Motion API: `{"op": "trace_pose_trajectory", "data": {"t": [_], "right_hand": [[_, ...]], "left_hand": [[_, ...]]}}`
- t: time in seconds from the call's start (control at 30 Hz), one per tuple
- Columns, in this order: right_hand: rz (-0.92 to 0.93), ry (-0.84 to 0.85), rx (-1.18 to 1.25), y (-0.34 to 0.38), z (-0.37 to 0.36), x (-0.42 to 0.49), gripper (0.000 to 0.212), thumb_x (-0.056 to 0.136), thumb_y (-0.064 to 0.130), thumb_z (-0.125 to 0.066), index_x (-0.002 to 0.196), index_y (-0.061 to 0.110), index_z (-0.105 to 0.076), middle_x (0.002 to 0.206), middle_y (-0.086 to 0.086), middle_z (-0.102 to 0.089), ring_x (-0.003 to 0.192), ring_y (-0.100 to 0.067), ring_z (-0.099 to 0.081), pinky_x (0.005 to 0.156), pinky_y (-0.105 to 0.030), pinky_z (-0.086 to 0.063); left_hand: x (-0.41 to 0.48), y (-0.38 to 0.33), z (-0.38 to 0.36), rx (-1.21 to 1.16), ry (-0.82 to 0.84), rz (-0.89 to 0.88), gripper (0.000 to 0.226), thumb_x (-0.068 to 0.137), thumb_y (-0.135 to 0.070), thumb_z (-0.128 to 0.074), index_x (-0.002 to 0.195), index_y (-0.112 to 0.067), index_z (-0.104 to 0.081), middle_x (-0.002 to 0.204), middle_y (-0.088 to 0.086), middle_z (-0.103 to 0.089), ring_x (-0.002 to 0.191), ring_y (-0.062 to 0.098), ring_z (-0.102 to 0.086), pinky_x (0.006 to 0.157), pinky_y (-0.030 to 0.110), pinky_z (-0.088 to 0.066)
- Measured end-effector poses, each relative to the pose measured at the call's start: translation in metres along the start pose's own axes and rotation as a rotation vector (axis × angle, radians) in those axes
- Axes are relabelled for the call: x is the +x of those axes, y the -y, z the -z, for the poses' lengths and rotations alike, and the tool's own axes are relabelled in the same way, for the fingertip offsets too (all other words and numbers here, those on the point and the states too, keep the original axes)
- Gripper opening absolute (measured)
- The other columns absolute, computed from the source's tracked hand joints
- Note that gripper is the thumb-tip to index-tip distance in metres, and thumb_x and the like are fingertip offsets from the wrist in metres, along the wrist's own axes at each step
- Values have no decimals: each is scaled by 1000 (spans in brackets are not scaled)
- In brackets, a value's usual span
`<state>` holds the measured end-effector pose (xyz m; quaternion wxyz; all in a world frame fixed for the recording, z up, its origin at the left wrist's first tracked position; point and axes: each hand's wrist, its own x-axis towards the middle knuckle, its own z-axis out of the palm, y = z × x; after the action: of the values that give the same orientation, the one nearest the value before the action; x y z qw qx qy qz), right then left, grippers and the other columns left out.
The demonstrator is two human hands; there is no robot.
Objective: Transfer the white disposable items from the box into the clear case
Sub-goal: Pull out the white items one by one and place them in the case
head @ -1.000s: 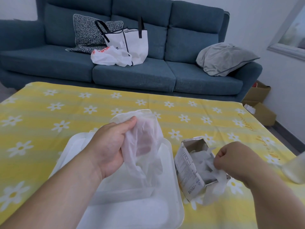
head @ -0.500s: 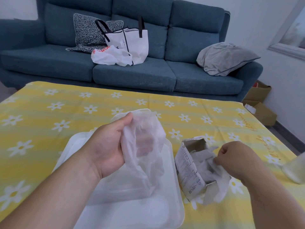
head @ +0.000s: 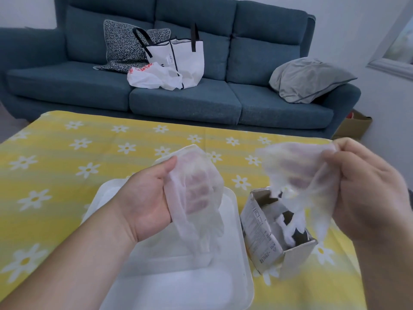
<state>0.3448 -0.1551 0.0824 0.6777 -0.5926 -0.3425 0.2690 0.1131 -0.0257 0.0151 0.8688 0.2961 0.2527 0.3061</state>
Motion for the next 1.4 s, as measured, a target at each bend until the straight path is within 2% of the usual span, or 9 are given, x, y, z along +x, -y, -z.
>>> {"op": "trace_pose_trajectory", "data": {"t": [0.1, 0.27, 0.43, 0.63, 0.83, 0.97, 1.07, 1.2, 1.4], "right_hand": [[-132, 261, 348, 6, -15, -6, 30, 97, 7, -38, 69, 14, -45, 76, -11, -60, 71, -27, -66, 60, -48, -58], [-333, 418, 466, -12, -40, -13, 16, 88, 15, -47, 71, 14, -45, 73, -9, -49, 72, -26, -54, 60, -44, -57], [-406, 444, 405, -24, -50, -14, 8, 79, 13, -52, 73, 12, -46, 70, -10, -46, 63, -23, -49, 51, -36, -53], [-401, 471, 382, -26, -49, -12, 9, 77, 11, -51, 69, 12, -47, 72, -10, -55, 61, -21, -57, 49, -35, -51], [-421, 467, 446, -28, -47, -10, 8, 78, 12, -49, 71, 14, -45, 73, -7, -58, 66, -20, -61, 50, -37, -53], [-436, 488, 514, -32, -46, -8, 6, 83, 14, -49, 77, 13, -48, 100, -15, -62, 88, -31, -64, 69, -51, -59], [-476, 497, 566, -34, -47, -8, 17, 88, 16, -49, 105, 15, -47, 141, -28, -49, 130, -45, -50, 101, -68, -41], [-516, 443, 563, -31, -45, -6, 16, 87, 16, -51, 100, 7, -53, 139, -22, -57, 121, -38, -61, 80, -61, -57], [-631, 345, 491, -35, -41, -4, 37, 102, 15, -42, 133, -4, -52, 122, -25, -67, 98, -36, -72, 65, -54, -60]], "left_hand": [[0, 3, -3, 36, -15, 14, 48, 105, -35, -33, 126, -12, -69, 128, 24, -65, 122, 45, -59, 108, 57, -39], [-3, 9, -16, 111, 46, 69, 56, 100, -49, -35, 127, -13, -68, 125, 16, -69, 111, 33, -68, 97, 49, -53], [-8, 10, -21, 198, 64, -1, 51, 85, -34, -62, 127, -7, -66, 129, 22, -65, 121, 41, -61, 101, 57, -48], [-6, 12, -15, 326, -25, -37, 35, 92, 7, -53, 120, -6, -70, 111, 17, -75, 91, 29, -75, 66, 39, -61], [-2, 8, -10, 300, -91, -40, 36, 92, -1, -58, 125, -10, -67, 115, 17, -73, 99, 36, -73, 79, 47, -61], [-9, 7, -12, 370, 43, 9, 47, 81, -9, -73, 126, -17, -68, 122, 18, -70, 98, 37, -70, 81, 43, -60], [-9, 10, -12, 421, 118, 10, 54, 78, -4, -68, 129, -19, -66, 130, 27, -63, 116, 48, -61, 102, 61, -44], [-7, 2, -5, 425, 80, -54, 56, 74, 2, -67, 127, -16, -67, 126, 25, -66, 113, 42, -62, 106, 65, -35], [-6, -5, 5, 407, 37, -97, 55, 67, 6, -68, 121, -6, -69, 117, 24, -69, 101, 35, -67, 94, 45, -51]]}}
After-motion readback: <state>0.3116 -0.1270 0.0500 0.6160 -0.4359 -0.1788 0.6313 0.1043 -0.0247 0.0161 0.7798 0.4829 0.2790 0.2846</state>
